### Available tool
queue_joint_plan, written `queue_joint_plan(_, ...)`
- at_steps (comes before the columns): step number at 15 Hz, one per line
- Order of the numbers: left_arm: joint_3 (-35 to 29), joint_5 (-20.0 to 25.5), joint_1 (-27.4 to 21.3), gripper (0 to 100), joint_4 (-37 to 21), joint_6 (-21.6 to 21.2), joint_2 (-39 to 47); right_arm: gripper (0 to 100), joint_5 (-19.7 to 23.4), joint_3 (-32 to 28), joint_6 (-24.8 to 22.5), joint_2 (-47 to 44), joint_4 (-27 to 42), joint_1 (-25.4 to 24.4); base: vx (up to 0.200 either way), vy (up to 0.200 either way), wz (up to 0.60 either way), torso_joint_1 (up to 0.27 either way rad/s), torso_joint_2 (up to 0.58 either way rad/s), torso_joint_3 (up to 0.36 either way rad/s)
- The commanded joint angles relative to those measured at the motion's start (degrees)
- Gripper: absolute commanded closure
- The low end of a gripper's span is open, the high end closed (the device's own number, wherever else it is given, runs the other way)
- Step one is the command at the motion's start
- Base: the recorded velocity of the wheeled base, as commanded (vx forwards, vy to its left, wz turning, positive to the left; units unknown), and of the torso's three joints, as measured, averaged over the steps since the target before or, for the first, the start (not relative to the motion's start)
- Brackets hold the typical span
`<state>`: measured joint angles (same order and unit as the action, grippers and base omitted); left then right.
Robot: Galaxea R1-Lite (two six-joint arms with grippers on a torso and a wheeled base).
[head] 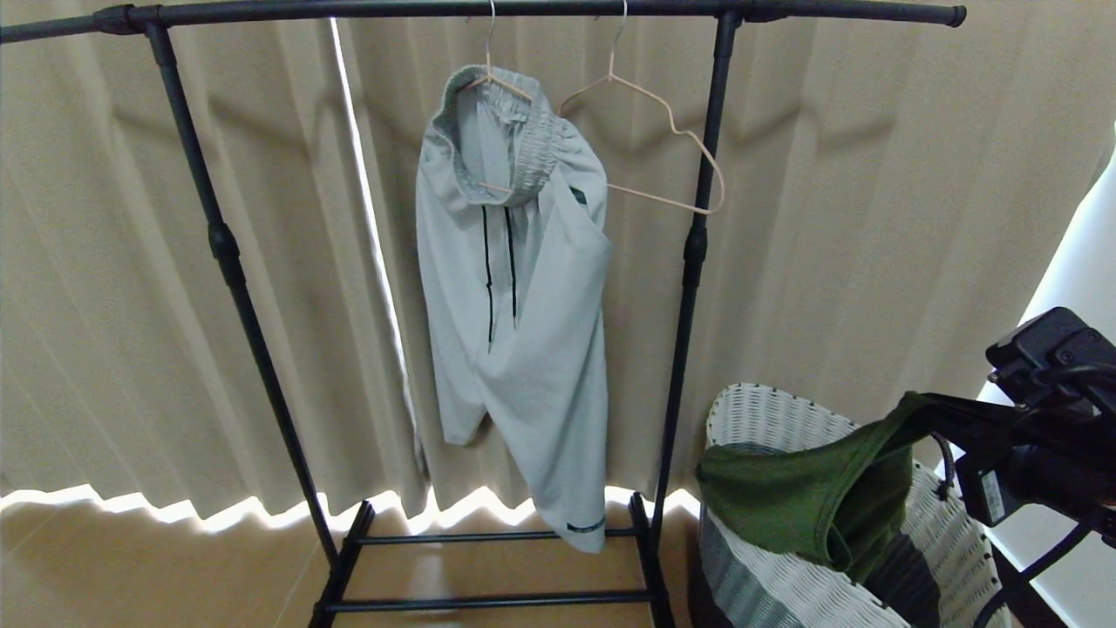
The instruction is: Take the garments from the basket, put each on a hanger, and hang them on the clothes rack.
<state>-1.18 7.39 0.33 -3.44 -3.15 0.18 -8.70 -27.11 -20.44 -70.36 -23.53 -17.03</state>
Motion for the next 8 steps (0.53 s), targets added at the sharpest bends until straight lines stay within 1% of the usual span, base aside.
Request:
queue_joint_plan(1, -0.05, 0.0, 0.02, 0, 0.01, -0.02, -0.01, 100, 0.0, -0.13, -0.03, -0.21, -0.03, -0.02, 0.0, 0.0, 0.0, 0.0, 0.0, 0.0)
queue_joint_plan(2, -0.05, 0.0, 0.02, 0, 0.01, -0.02, -0.01, 100, 0.0, -0.13, -0.03, -0.3, -0.03, -0.46, 0.0, 0.0, 0.0, 0.0, 0.0, 0.0)
queue_joint_plan(8, 0.04, -0.09, 0.02, 0, 0.01, -0.19, -0.01, 100, 0.0, -0.49, -0.03, -0.48, -0.03, -1.25, 0.0, 0.2, 0.0, 0.003, 0.0, 0.0)
